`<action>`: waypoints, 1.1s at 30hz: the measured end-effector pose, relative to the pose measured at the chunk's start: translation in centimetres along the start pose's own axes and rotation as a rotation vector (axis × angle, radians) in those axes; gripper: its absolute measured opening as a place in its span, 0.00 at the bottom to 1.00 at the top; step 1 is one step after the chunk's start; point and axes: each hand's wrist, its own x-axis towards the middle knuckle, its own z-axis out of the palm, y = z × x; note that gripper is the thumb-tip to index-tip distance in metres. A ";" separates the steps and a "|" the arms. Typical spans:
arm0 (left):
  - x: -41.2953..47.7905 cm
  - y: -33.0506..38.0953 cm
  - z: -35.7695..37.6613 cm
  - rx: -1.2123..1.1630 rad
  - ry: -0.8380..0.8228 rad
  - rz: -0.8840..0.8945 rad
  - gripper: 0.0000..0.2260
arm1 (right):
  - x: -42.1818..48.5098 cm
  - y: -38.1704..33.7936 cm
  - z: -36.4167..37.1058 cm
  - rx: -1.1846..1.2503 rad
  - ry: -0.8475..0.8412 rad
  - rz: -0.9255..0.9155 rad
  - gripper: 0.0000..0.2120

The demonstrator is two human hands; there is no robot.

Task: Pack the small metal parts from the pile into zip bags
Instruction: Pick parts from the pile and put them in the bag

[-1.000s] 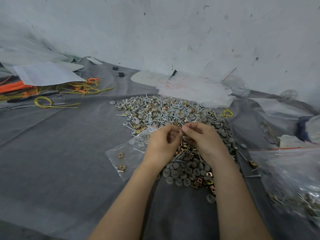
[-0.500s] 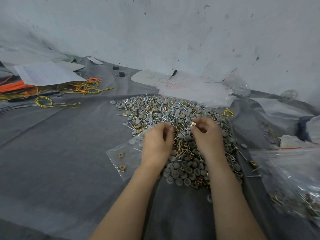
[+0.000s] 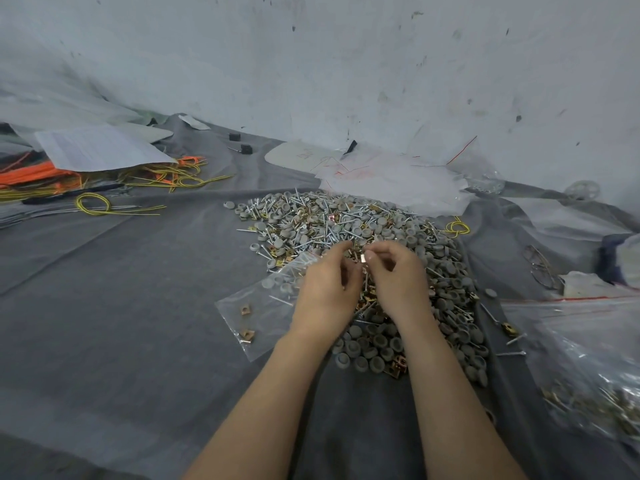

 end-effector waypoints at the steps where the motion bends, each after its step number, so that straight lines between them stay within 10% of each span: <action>1: -0.1 0.0 0.1 0.016 0.000 0.030 0.14 | 0.1 0.2 -0.1 0.018 0.025 0.022 0.05; 11: -0.5 0.1 0.1 0.219 0.052 0.197 0.15 | 0.4 0.9 0.2 0.047 0.018 0.102 0.06; 20: 0.9 -2.5 -1.4 0.625 -0.199 -0.309 0.57 | 0.5 1.1 0.1 0.008 0.045 0.117 0.04; 33: 0.5 -1.4 -2.1 0.508 -0.120 -0.113 0.49 | 0.3 0.4 0.1 0.138 0.098 0.088 0.05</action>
